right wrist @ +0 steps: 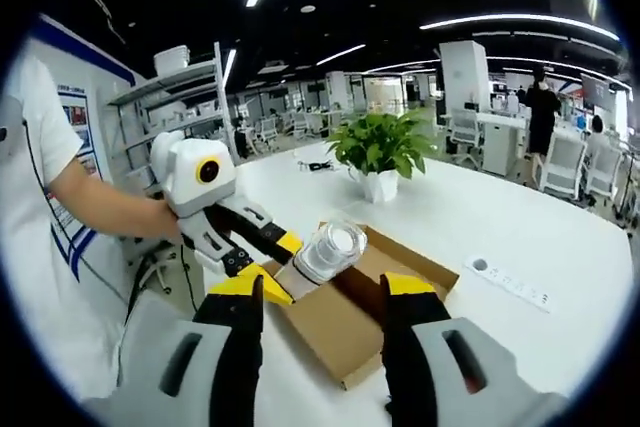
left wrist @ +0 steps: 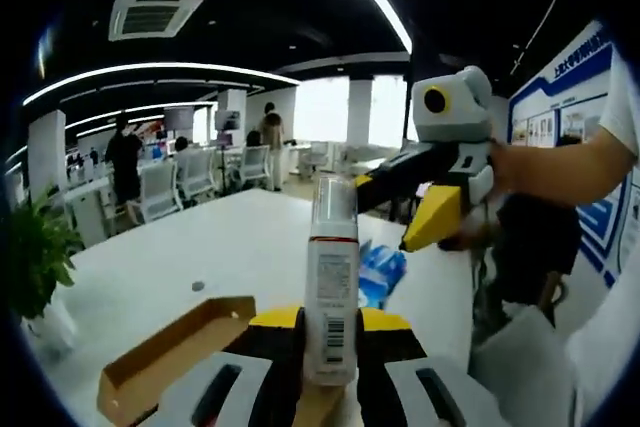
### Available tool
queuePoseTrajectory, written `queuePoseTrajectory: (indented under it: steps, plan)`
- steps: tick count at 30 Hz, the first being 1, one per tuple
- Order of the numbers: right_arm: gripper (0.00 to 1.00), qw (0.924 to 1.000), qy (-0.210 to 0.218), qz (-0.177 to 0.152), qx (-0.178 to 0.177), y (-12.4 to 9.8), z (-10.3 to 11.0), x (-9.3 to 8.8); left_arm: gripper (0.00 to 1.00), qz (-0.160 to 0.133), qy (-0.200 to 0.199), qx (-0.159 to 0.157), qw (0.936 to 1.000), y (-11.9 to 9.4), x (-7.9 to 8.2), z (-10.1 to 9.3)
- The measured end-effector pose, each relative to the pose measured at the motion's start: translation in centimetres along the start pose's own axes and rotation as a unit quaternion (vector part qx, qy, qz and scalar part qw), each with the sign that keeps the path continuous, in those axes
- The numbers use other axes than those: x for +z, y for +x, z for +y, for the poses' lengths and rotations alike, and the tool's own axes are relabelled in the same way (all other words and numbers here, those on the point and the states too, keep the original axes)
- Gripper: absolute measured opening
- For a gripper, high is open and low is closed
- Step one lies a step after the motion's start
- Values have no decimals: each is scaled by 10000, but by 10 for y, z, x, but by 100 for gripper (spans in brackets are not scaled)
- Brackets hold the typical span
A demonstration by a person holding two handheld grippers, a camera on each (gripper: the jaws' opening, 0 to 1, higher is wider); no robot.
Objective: Operate the shoe box by opening the lid, removing the specified soft item, and placing it in the target area until the item is outside and the box remains undamaged.
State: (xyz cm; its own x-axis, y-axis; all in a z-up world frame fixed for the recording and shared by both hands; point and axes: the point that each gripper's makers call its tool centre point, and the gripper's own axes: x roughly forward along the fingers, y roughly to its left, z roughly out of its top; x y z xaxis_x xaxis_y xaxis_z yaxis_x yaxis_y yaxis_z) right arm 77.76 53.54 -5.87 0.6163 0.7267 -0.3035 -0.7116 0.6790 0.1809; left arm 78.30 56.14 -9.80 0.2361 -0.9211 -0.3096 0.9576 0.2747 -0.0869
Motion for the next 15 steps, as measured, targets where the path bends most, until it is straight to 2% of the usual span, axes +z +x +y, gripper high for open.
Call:
queuePoseTrajectory:
  steps: [6,12,15]
  plan:
    - [42,9963,608,-599,62,-15,-3,12,19,-315,-179,-77,9993,16,18,-25]
    - [39,9924,870,-863,119,-24,-3,11,19,-642,-402,-162,9970,35,34,-44]
    - [35,9848,1238,-1197,209,-33,-5,18,19,-731,-489,-206,9959,41,39,-51]
